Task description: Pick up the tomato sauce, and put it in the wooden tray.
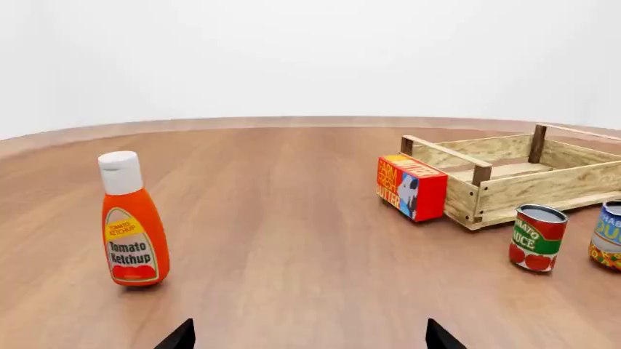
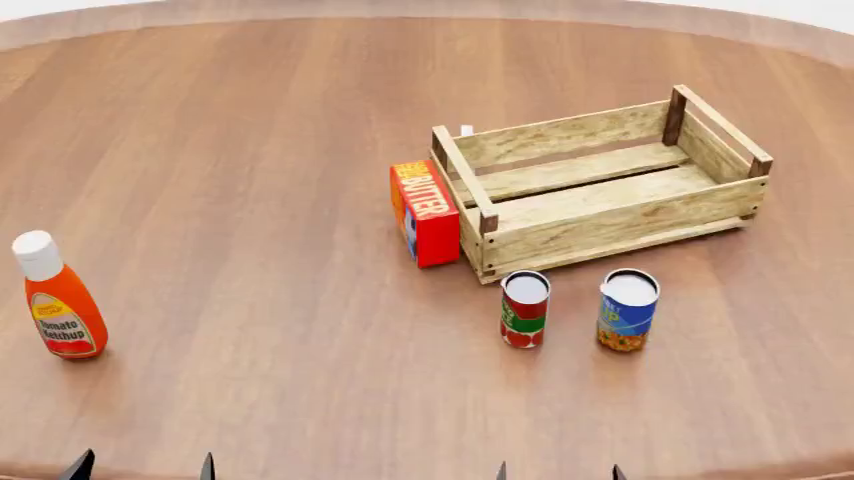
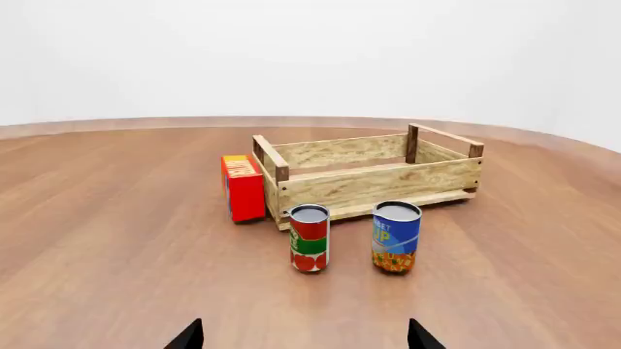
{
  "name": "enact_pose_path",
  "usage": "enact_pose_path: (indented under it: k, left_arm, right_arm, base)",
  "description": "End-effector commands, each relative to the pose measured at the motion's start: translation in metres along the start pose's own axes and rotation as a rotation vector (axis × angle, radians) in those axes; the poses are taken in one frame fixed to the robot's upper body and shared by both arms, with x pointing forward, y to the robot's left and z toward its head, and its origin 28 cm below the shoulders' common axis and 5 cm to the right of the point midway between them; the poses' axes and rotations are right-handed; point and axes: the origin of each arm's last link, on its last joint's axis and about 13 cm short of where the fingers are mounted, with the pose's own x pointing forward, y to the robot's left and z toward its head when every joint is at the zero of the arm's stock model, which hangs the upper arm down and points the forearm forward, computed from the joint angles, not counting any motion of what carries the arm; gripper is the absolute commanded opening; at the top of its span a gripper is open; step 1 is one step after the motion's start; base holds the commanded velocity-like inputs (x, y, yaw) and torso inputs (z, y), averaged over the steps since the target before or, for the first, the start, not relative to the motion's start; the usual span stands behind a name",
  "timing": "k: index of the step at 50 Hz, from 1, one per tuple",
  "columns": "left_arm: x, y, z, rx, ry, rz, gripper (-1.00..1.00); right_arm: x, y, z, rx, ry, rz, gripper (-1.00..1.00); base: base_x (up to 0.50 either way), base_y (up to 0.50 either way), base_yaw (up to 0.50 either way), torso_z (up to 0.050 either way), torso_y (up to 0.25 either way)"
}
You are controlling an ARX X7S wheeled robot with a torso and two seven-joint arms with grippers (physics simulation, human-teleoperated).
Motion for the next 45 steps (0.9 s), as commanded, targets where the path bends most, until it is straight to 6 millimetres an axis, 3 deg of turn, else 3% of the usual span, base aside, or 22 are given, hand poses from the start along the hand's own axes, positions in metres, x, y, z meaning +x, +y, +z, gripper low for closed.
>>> enact_pose_path:
  k: [1,21,45]
  left_arm:
    - [0.0001,0.0004,0.0002,0.0,0.0,0.0,1.0]
    - [0.0011,0.0002,-0.0005,0.0,0.001,0.0,1.0]
    - [0.001,0.0,-0.0003,-0.001,0.001,0.001,1.0]
  right_arm:
    - [-0.0002,0.0003,0.0,0.0,0.0,0.0,1.0]
    - [0.0041,0.0007,0.0,-0.001,0.016,-0.005,1.0]
    - [0.0033,0.0005,0.0009,-0.005,0.014,0.0,1.0]
  base:
    - [0.0,0.0,0.0,0.0,0.0]
    - [0.01,0.0,0.0,0.0,0.0]
    - [0.32,0.0,0.0,0.0,0.0]
